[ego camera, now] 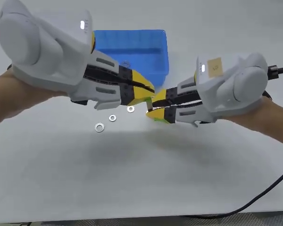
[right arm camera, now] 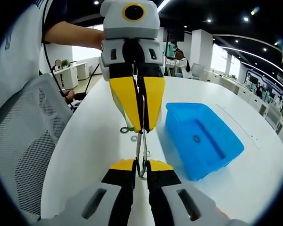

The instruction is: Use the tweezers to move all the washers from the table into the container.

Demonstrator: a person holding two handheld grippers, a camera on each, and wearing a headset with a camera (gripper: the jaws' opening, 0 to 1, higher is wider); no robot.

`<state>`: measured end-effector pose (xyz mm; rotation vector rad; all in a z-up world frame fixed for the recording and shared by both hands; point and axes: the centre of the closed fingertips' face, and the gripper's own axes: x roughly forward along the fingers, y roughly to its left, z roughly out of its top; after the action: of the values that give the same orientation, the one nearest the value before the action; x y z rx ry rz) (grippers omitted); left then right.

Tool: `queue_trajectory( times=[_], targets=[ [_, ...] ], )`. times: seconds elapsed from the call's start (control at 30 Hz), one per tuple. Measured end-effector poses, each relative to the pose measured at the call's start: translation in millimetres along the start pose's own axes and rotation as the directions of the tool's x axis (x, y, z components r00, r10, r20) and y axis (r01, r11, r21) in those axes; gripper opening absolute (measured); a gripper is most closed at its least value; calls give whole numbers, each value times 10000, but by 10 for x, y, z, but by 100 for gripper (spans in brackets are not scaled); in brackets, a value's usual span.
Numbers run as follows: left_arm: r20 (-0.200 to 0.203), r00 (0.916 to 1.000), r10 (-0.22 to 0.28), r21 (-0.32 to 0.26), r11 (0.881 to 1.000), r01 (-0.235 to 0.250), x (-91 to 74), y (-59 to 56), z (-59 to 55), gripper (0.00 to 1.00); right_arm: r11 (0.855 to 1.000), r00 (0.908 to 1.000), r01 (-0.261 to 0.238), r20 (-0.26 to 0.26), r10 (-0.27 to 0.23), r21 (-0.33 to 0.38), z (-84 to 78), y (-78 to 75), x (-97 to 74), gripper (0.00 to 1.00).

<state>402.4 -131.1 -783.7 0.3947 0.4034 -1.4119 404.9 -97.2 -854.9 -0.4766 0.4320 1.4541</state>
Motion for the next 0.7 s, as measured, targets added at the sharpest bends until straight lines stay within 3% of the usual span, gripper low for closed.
queue_trajectory(
  times=[0.23, 0.53, 0.6, 0.7],
  targets=[
    [-325, 9992, -221, 53, 9997, 222, -54, -72, -2, 6, 9998, 9998, -4, -189, 1, -179, 24, 44, -16, 10],
    [-36, 10000, -53, 173, 9998, 53, -246, -86, 219, 6, 9996, 9994, 123, 320, -115, -259, 303, 56, -109, 10],
    [43, 10000, 35, 259, 9997, -36, -285, -57, 193, 6, 9993, 9991, 175, 398, -162, -331, 374, 53, -127, 10],
    [230, 9995, 194, 424, 9989, -204, -407, -27, 323, 6, 9975, 9980, 347, 558, -312, -619, 520, 27, -165, 10]
  ],
)
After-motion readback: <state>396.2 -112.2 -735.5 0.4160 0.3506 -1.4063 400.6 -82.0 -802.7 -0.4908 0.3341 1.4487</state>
